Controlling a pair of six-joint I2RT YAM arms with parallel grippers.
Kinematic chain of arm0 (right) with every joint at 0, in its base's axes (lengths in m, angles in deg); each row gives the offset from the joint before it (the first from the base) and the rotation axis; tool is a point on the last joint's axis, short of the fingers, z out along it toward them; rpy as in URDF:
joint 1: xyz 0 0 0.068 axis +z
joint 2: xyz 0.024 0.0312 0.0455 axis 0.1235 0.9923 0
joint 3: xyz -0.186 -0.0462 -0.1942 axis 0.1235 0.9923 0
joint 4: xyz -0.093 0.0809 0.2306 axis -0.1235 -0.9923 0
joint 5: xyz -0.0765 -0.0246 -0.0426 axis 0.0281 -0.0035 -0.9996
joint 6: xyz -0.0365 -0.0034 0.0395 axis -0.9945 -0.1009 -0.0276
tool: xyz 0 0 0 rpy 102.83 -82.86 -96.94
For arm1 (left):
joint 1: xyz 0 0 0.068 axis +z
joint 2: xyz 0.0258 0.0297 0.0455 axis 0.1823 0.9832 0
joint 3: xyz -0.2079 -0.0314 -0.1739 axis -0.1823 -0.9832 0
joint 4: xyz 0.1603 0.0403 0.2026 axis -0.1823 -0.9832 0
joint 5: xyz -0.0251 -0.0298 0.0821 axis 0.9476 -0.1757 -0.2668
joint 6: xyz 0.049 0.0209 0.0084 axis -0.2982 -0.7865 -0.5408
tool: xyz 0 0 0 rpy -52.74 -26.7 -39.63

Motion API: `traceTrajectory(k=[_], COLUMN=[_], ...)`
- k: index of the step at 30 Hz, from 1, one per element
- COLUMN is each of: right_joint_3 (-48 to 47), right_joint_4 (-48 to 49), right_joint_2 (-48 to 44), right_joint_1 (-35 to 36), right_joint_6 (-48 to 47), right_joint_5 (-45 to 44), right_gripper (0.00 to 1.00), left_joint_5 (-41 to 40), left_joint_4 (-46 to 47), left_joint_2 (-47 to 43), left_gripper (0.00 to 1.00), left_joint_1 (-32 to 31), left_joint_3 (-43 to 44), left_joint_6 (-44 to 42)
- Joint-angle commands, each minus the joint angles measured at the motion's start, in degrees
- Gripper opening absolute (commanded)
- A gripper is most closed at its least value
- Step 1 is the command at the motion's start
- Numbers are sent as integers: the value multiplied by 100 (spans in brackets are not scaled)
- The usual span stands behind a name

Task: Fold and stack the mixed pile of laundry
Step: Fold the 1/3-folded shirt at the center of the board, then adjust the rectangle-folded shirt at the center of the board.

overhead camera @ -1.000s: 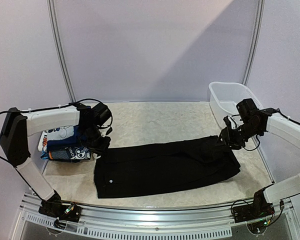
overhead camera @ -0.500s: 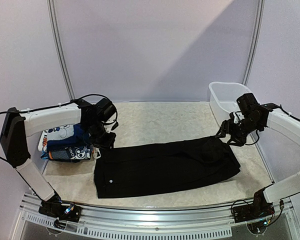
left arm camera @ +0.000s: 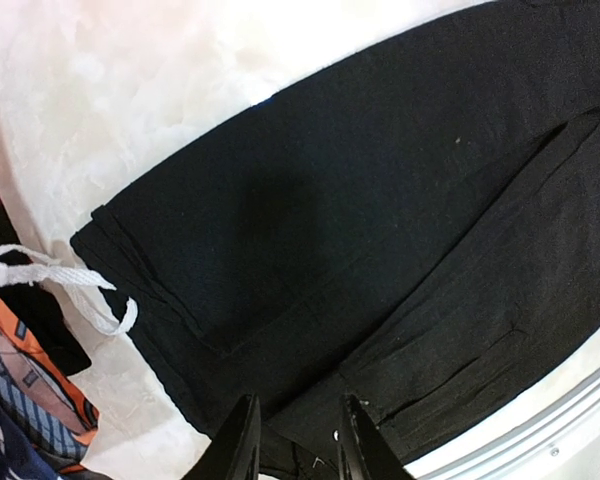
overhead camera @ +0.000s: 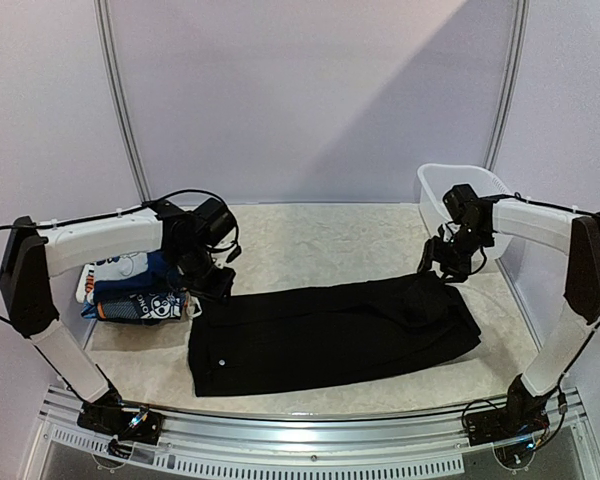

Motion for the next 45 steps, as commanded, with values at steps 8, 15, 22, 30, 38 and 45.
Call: traceTrajectory(k=[8, 15, 22, 30, 38, 45], right_joint_3=[-950, -974, -776, 724, 1144, 675], right_joint_4=[-458, -621, -288, -96, -275, 188], right_joint_2=[1052, 901, -18, -1096, -1871, -1609], right_joint_1=[23, 18, 495, 1954, 2041, 1925], right_joint_6=[-714, -894, -1331, -1664, -1163, -593], right_joint_5=[-82, 220, 1174, 1670, 1213, 902], right_gripper=[36, 10, 2, 5, 43, 57], left_joint_5=[-242, -221, -167, -104, 93, 472], left_joint_4=[69, 143, 200, 176, -33, -99], left_joint_2=[-471, -462, -289, 179, 801, 1231], left_gripper=[26, 26, 26, 25, 25, 26], left_joint_1=[-129, -144, -155, -202, -315, -500], left_joint_3=[-346, -317, -136, 290, 1058, 1798], left_joint_6=[112, 184, 158, 40, -196, -514])
